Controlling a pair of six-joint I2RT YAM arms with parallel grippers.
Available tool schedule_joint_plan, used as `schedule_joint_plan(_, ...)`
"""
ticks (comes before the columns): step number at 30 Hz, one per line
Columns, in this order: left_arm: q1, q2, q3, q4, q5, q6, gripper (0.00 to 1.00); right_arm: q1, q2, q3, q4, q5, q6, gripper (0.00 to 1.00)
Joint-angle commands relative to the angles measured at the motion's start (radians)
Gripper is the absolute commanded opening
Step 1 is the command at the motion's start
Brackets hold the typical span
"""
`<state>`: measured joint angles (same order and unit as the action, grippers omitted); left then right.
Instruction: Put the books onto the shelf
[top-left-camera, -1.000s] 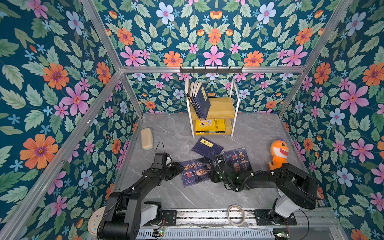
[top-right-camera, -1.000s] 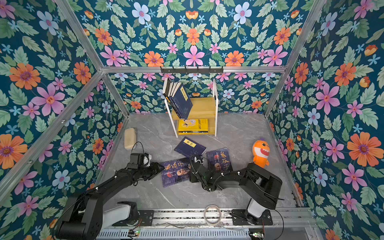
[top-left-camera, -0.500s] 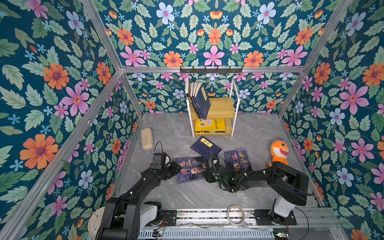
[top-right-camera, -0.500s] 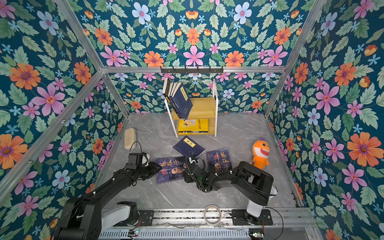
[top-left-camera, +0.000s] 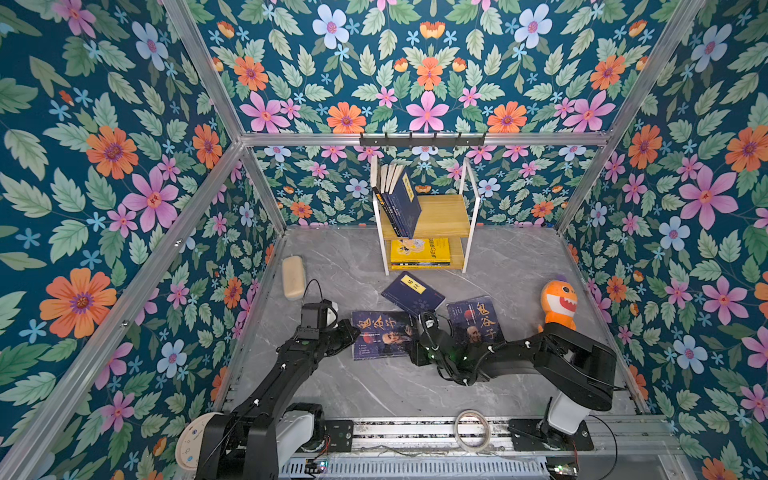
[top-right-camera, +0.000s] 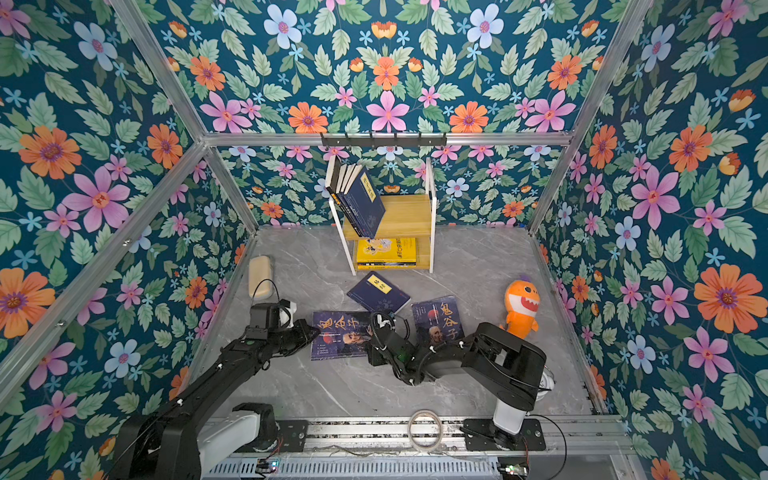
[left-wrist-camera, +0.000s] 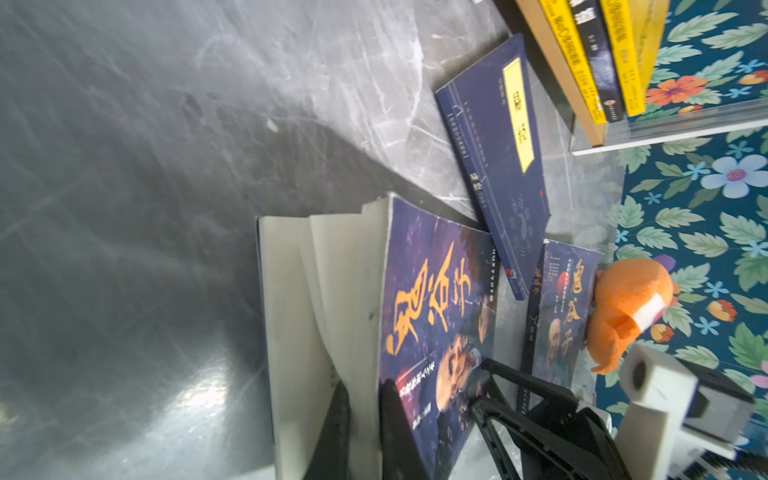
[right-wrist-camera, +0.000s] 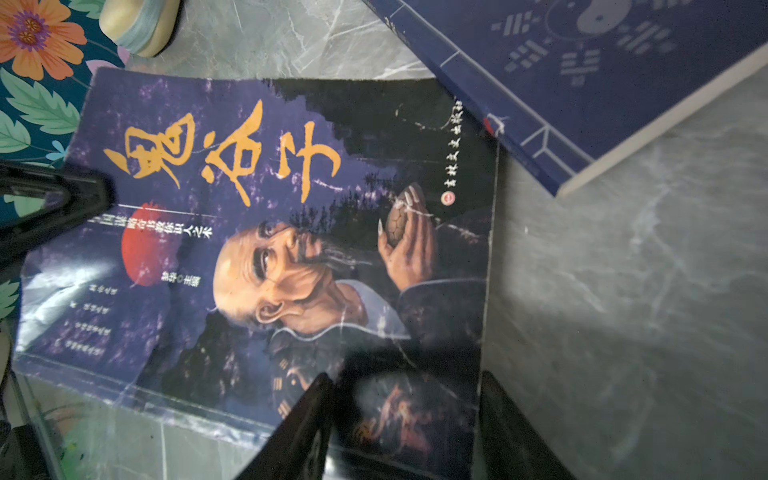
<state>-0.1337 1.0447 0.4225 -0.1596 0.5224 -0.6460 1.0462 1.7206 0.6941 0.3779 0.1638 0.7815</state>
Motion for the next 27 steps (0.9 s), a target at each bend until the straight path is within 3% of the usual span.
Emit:
schedule_joint_plan(1,0.005,-0.011,-0.007,0.032,0.035,0.011,0.00,0.002,-0.028,-0.025,-0.054,-0.004,-0.019,0.59)
schedule_joint_plan(8,0.007,-0.006,0.029,0.007,0.087,0.047,0.00,0.006,-0.238,-0.158,-0.059,0.081,-0.111,0.64)
schedule_joint_plan(14,0.006,-0.001,0.061,-0.031,0.098,0.047,0.00,0.021,-0.399,-0.171,-0.216,0.132,-0.211,0.65)
schedule_joint_plan(21,0.005,0.002,0.069,-0.045,0.129,0.025,0.00,0.123,-0.500,-0.214,-0.097,0.276,-0.518,0.65)
schedule_joint_plan(27,0.005,0.033,0.083,-0.046,0.131,0.025,0.00,0.199,-0.387,-0.222,0.140,0.289,-0.916,0.68)
